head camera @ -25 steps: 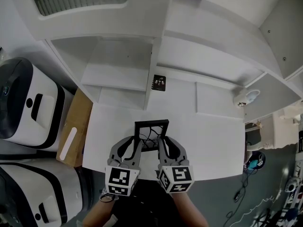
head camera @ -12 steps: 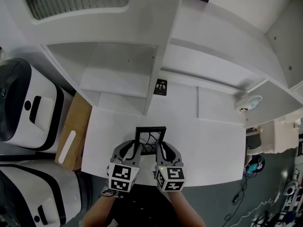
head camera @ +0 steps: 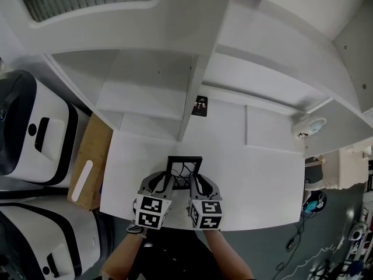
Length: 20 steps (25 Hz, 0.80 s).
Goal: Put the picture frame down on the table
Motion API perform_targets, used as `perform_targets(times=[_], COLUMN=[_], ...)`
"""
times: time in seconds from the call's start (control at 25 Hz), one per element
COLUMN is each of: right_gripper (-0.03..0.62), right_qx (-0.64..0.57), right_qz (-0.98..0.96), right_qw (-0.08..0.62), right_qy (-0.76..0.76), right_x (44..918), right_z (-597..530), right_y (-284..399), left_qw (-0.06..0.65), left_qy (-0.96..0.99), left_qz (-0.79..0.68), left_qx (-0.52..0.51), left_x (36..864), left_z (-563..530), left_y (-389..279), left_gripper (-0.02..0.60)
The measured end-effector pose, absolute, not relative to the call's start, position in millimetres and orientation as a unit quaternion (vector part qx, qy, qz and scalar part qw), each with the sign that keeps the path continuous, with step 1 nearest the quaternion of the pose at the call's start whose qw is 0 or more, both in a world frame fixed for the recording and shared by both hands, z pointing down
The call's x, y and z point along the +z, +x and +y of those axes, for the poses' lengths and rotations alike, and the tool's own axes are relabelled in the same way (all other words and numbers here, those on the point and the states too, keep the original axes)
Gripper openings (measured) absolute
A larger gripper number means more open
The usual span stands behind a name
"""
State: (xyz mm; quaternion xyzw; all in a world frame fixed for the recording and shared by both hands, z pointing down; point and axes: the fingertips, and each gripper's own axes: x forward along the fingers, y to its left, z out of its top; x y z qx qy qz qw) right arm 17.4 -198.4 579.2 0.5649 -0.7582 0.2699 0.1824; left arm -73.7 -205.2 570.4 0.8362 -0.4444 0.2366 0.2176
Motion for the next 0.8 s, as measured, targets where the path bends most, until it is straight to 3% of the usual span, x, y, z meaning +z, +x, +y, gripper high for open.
perform_targets(times=[0.8], right_gripper=[0.061], right_qx=[0.292], right_qz=[-0.75], right_qw=[0.227], right_qy=[0.548], right_x=[618], right_z=[-228], right_y=[20], left_qw=[0.284], left_qy=[0.821], left_qz=[-0.43], left_qx=[0.245], left_x=[615], left_z=[-238], left_y=[-71], left_gripper=[0.091])
